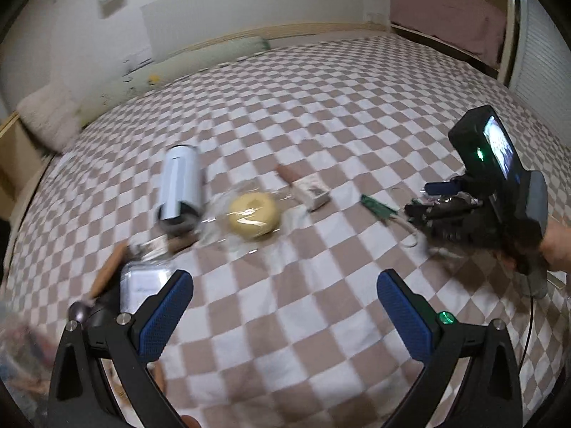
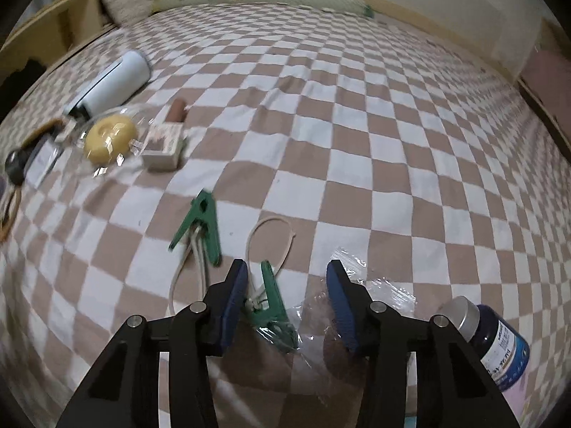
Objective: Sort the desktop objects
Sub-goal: 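Lower the right tool onto the green clothespin and close on it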
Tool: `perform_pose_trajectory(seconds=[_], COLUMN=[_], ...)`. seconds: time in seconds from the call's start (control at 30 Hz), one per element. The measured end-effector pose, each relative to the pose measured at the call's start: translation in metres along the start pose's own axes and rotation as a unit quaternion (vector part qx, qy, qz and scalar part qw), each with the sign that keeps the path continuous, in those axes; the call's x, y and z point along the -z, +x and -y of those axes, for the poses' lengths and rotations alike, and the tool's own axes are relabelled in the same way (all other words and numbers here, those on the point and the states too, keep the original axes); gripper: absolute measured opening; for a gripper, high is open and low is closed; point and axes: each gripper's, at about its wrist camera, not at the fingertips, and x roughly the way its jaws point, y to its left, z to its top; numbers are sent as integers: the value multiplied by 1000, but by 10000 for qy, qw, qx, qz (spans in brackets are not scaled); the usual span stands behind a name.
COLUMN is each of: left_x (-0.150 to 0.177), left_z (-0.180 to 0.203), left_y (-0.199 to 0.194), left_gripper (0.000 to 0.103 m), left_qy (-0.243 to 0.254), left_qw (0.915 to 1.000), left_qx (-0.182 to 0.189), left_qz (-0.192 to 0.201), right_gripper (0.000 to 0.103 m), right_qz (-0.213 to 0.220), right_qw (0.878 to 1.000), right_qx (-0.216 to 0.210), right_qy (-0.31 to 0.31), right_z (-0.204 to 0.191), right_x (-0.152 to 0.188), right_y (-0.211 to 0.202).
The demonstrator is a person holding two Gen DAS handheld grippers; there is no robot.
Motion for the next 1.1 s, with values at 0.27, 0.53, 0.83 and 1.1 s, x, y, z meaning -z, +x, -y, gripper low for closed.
perform_pose_trajectory(seconds=[0.27, 0.53, 0.83, 1.1], left_x=[-12, -17, -30, -43], left_z=[16, 13, 42, 81], left_y=[48, 79, 102, 138], left_gripper=[103, 102, 90, 68], left_qy=[-316, -806, -944, -639], left_qw=[9989, 9951, 9921, 9958], left_qx=[341, 547, 799, 487], left_qz=[-68, -184, -210, -447], right_gripper=[33, 25, 25, 25], right_qz=[181, 154, 437, 481], right_qw=[9974, 9922, 9850, 9821], right_qx=[-678, -1229, -1655, -1822], right_qy=[-144, -123, -235, -23], right_z=[-7, -22, -37, -32], right_x=[26, 58, 114, 113], right_y=[-11, -31, -55, -50])
